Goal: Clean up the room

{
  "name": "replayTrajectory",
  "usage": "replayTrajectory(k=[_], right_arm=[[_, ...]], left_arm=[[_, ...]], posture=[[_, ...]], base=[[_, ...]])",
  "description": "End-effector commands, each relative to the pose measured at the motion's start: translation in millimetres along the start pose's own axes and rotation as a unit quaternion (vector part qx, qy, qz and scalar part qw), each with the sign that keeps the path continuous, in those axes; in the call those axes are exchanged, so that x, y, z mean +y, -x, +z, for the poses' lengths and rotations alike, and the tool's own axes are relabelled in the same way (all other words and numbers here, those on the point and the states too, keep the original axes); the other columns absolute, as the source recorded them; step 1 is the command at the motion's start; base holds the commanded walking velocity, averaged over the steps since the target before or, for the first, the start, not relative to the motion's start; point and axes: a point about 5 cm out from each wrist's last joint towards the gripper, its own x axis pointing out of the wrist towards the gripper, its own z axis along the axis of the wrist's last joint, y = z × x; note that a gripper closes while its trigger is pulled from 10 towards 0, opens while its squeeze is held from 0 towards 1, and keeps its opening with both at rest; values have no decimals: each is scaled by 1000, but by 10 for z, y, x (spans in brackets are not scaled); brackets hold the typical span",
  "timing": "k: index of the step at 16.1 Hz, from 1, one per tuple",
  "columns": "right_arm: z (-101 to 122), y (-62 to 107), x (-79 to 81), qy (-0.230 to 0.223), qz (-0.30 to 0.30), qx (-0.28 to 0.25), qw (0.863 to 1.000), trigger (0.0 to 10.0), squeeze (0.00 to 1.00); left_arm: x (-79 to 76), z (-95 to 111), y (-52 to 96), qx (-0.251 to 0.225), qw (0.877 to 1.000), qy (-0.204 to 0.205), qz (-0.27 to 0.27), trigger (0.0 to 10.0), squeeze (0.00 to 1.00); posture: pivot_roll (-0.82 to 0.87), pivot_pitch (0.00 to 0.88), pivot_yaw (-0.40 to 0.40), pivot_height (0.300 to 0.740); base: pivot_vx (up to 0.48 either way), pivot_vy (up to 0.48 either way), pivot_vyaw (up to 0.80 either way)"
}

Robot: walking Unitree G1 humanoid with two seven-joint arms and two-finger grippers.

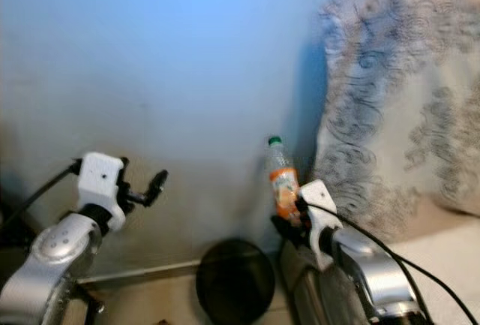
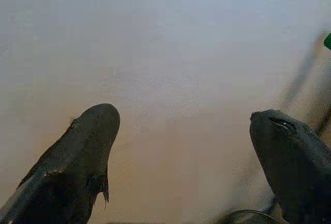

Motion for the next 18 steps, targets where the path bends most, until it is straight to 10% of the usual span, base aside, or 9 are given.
replayTrajectory(k=[1,8,13,18], right_arm=[[-1,-21,-48,30,-4,25,999,10000,0],[-254,-197,-109,110,29,157,981,10000,0],[-446,-653,91,204,54,239,948,10000,0],[-574,-771,204,233,54,278,930,10000,0]], left_arm=[[5,11,28,0,1000,-1,-6,10000,0],[-88,-144,158,59,991,-40,-113,10000,0],[-7,-284,191,133,972,-80,-176,10000,0],[-74,-298,217,149,961,-80,-217,10000,0]], posture=[[77,0,-20,740],[69,0,-30,740],[75,0,-25,740],[70,0,-23,740]], base=[[0,0,0],[0,0,0],[0,0,0],[0,0,0]])
